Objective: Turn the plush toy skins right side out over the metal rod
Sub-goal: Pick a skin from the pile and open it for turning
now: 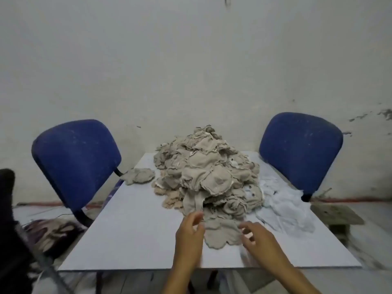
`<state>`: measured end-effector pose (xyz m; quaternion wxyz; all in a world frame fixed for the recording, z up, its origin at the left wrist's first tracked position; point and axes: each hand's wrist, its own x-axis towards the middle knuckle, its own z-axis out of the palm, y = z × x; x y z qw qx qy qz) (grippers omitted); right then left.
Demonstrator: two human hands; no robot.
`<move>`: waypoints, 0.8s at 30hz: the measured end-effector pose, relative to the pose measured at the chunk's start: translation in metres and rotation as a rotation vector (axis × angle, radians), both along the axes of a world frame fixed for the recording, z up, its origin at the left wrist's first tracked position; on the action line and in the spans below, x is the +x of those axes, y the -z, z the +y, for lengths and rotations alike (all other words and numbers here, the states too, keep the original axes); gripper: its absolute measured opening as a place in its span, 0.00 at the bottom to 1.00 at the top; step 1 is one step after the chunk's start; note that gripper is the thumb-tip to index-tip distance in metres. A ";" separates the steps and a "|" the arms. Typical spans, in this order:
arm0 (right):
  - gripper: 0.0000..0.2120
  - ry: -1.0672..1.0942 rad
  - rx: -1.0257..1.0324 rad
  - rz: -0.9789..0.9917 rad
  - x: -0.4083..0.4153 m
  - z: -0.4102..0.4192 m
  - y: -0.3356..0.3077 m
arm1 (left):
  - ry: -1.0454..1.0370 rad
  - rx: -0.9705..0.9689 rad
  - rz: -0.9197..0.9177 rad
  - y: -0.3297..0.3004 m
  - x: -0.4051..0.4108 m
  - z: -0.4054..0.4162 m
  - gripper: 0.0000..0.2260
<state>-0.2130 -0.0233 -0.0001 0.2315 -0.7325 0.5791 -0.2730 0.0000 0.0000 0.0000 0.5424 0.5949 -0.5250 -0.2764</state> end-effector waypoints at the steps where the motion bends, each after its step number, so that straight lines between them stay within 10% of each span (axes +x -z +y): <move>1: 0.16 -0.037 -0.028 0.071 0.003 -0.004 0.003 | 0.051 0.045 -0.079 0.002 -0.002 -0.008 0.14; 5: 0.29 -0.062 -0.049 0.332 0.018 -0.021 0.028 | 0.241 0.263 -0.520 0.026 -0.007 -0.026 0.24; 8: 0.19 -0.073 -0.124 0.408 0.028 -0.034 0.047 | 0.312 0.258 -0.704 0.032 0.000 -0.035 0.29; 16: 0.05 -0.071 -0.050 -0.642 0.066 -0.028 0.034 | 0.344 0.099 -0.640 0.026 0.023 -0.034 0.18; 20: 0.09 -0.167 0.040 -0.756 0.073 -0.021 0.039 | 0.194 -0.021 -0.677 0.012 0.037 -0.025 0.05; 24: 0.18 -0.294 0.074 -0.669 0.065 -0.016 0.042 | 0.288 0.065 -0.304 0.016 0.035 -0.016 0.05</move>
